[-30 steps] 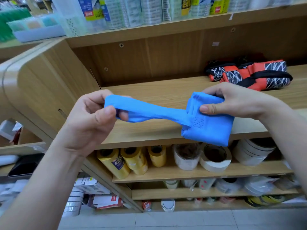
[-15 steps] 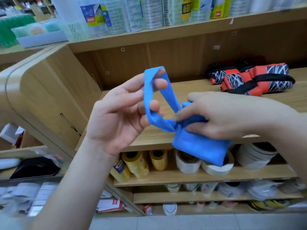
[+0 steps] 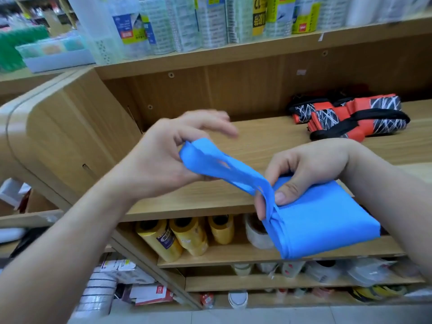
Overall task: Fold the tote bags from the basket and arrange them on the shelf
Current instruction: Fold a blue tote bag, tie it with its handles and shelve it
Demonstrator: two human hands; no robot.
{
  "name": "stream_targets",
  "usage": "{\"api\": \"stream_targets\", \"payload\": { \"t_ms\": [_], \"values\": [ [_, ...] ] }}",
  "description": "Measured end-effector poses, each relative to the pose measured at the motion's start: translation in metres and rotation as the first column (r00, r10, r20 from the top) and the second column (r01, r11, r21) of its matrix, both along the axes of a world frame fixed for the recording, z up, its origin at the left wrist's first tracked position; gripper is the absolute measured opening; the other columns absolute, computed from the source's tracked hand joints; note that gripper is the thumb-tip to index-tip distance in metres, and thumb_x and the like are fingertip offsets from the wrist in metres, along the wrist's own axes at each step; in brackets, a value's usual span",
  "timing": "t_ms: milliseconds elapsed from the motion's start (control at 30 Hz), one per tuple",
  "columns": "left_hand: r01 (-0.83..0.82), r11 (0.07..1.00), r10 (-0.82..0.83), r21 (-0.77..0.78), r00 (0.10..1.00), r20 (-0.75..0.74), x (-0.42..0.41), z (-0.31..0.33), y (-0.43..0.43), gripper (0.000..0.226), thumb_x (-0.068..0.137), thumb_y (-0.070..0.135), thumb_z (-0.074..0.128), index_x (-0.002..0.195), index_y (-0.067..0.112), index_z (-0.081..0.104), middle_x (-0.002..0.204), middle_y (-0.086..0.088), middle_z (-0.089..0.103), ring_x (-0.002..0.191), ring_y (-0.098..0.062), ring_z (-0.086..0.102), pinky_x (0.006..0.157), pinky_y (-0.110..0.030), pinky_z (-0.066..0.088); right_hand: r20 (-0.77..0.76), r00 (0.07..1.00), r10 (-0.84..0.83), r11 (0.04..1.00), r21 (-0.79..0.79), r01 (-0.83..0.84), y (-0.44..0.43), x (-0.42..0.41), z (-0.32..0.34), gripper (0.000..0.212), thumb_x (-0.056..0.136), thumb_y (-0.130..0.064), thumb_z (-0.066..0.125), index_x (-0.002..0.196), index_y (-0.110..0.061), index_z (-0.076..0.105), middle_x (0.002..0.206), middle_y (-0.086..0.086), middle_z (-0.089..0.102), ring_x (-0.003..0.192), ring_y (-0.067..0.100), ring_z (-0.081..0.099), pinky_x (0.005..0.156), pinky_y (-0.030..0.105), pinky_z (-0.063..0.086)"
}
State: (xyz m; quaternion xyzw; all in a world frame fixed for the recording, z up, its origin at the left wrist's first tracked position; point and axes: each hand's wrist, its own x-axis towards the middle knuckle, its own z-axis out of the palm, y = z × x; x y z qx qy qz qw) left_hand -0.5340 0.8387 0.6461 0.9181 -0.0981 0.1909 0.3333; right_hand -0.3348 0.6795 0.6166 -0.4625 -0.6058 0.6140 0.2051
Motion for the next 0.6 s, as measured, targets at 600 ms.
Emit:
{"api": "stream_targets", "payload": {
  "t_ms": [600],
  "values": [
    [0.105, 0.498, -0.241, -0.861, 0.97, -0.021, -0.002, -0.016, 0.018, 0.024, 0.068, 0.025, 0.08, 0.089, 0.013, 0.076, 0.05, 0.009, 0.031, 0.036, 0.0, 0.03, 0.057, -0.02, 0.053, -0.139, 0.865, -0.481, 0.815, 0.293, 0.5, -0.042, 0.011, 0.005, 0.083, 0.078, -0.008, 0.075, 0.137, -0.055, 0.041, 0.096, 0.012, 0.068, 0.082, 0.031, 0.07, 0.069, 0.038, 0.06]
  ]
}}
